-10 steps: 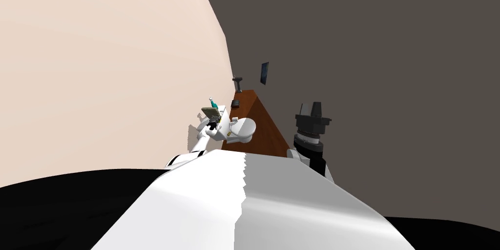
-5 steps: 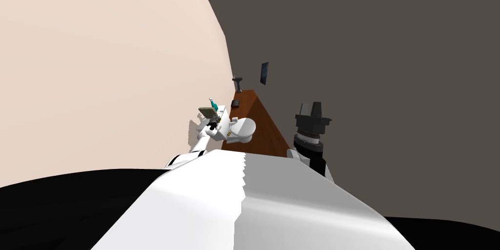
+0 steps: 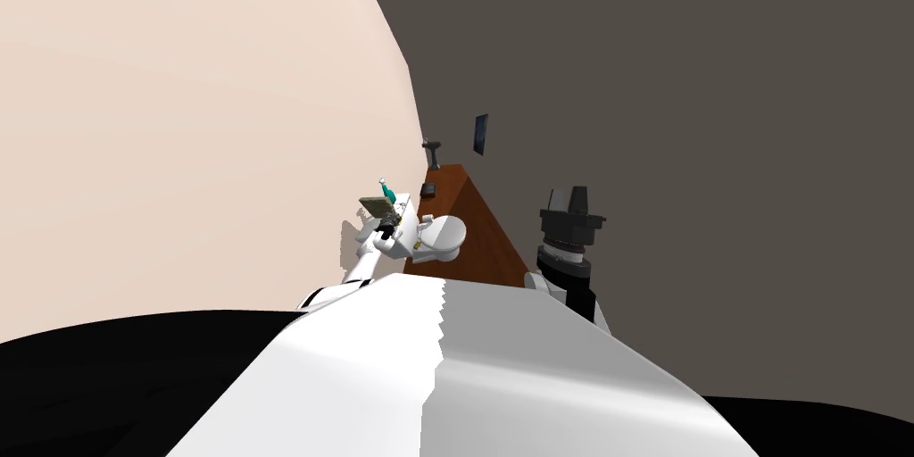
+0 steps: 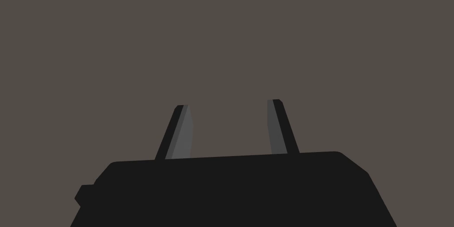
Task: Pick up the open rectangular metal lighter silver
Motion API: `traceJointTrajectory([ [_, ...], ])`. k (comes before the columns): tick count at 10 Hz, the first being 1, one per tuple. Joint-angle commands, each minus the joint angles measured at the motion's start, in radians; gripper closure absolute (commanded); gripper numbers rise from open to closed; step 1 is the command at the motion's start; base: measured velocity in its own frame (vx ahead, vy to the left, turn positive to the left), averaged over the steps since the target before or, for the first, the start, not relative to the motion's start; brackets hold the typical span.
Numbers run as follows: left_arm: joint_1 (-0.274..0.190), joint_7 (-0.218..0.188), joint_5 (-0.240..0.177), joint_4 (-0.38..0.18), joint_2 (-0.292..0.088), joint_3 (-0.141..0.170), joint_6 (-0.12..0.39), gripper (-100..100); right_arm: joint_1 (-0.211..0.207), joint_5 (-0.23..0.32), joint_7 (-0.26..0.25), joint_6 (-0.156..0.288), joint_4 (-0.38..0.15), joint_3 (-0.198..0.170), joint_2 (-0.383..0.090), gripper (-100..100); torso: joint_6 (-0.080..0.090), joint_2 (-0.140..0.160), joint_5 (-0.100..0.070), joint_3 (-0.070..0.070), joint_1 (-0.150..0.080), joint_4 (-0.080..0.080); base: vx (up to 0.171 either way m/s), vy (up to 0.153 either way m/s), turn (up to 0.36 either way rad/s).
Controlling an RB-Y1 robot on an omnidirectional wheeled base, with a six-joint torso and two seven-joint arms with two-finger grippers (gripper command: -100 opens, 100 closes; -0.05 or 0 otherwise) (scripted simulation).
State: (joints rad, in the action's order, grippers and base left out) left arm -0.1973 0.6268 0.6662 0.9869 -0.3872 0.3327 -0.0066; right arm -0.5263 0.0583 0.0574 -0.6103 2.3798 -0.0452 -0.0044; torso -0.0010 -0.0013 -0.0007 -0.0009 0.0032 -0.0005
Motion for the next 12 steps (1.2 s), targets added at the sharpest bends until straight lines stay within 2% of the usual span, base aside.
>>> traceJointTrajectory([
  [1,0.031,-0.050,0.029,0.027,-0.013,-0.006,0.009,100,0.000,0.000,0.000,0.000,0.000,0.000,0.000,0,0.000,0.000,0.000,0.000,0.000,0.000,-0.001,-0.015,-0.073],
  [2,0.031,-0.060,0.029,0.027,-0.013,-0.006,0.009,100,0.000,0.000,0.000,0.000,0.000,0.000,0.000,0,0.000,0.000,0.000,0.000,0.000,0.000,0.000,-0.011,-0.031],
  [3,0.056,-0.099,0.056,0.048,-0.022,-0.006,0.015,100,0.000,0.000,0.000,0.000,0.000,0.000,0.000,0,0.000,0.000,0.000,0.000,0.000,0.000,0.001,-0.015,-0.076],
  [4,0.056,-0.105,0.056,0.048,-0.022,-0.006,0.015,100,0.000,0.000,0.000,0.000,0.000,0.000,0.000,0,0.000,0.000,0.000,0.000,0.000,0.000,0.001,-0.011,-0.032],
  [5,0.082,-0.144,0.083,0.069,-0.030,-0.007,0.020,100,0.000,0.000,0.000,0.000,0.000,0.000,0.000,0,0.000,0.000,0.000,0.000,0.000,0.000,0.000,-0.014,-0.061],
  [6,0.082,-0.150,0.083,0.069,-0.030,-0.007,0.020,100,0.000,0.000,0.000,0.000,0.000,0.000,0.000,0,0.000,0.000,0.000,0.000,0.000,0.000,0.000,-0.010,-0.043],
  [8,0.134,-0.218,0.138,0.112,-0.047,-0.009,0.031,100,0.000,0.000,0.000,0.000,0.000,0.000,0.000,0,0.000,0.001,0.000,0.000,0.000,0.000,0.002,-0.018,-0.097],
  [9,0.134,-0.241,0.138,0.112,-0.047,-0.009,0.031,100,0.000,0.000,0.000,0.000,0.000,0.000,0.000,0,0.001,0.000,0.001,0.000,0.000,0.000,0.000,-0.013,-0.038],
  [10,0.160,-0.268,0.165,0.133,-0.055,-0.009,0.036,100,0.000,0.000,0.000,0.000,0.000,0.000,0.000,0,0.000,-0.001,0.001,0.000,0.000,0.000,0.003,-0.014,-0.063],
  [11,0.160,-0.286,0.165,0.133,-0.055,-0.009,0.036,100,0.000,0.000,0.000,0.000,0.000,0.000,0.000,0,0.000,0.000,0.001,0.000,0.001,0.000,0.001,-0.009,-0.029],
  [12,0.185,-0.324,0.192,0.154,-0.064,-0.010,0.041,100,0.000,0.000,0.000,0.000,0.000,0.000,0.000,0,0.000,-0.001,0.001,-0.001,0.001,0.000,0.001,-0.014,-0.076],
])
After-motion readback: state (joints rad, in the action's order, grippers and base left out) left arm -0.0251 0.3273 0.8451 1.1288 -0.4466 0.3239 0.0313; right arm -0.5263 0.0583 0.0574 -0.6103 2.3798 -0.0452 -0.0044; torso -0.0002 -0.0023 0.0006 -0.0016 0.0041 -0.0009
